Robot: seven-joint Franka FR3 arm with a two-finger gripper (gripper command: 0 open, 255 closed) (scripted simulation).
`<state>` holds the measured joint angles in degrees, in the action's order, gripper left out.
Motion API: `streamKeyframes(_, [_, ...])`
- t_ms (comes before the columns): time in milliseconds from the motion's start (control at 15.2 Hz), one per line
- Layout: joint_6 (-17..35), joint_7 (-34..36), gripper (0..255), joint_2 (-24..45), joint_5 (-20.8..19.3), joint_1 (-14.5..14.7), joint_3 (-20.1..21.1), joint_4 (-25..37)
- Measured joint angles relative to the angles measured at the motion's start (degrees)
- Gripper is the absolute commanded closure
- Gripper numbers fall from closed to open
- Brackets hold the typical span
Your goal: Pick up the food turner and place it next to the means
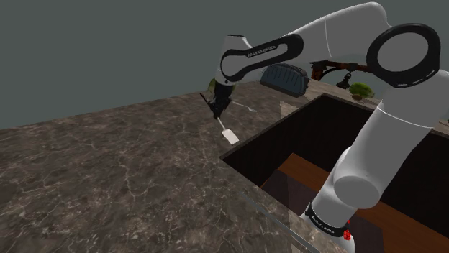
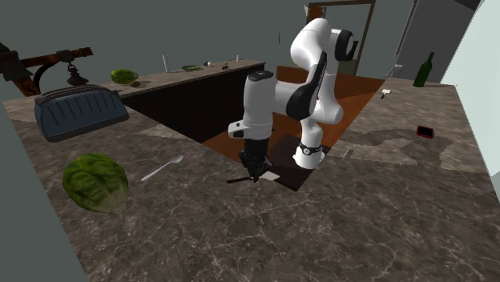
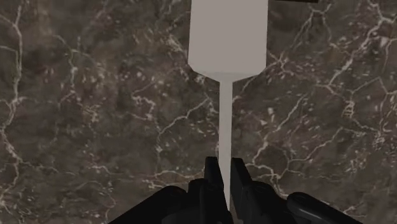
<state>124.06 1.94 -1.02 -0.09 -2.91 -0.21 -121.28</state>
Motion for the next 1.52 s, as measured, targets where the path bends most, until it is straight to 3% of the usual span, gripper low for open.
streamKeyframes(594, [1.3,11.0,255,-10.7,0.6,5.2,6.2,-12.1])
streamKeyframes(1518, [-0.3,29.3,255,-18.7,5.0,14.1,18.7,-18.2])
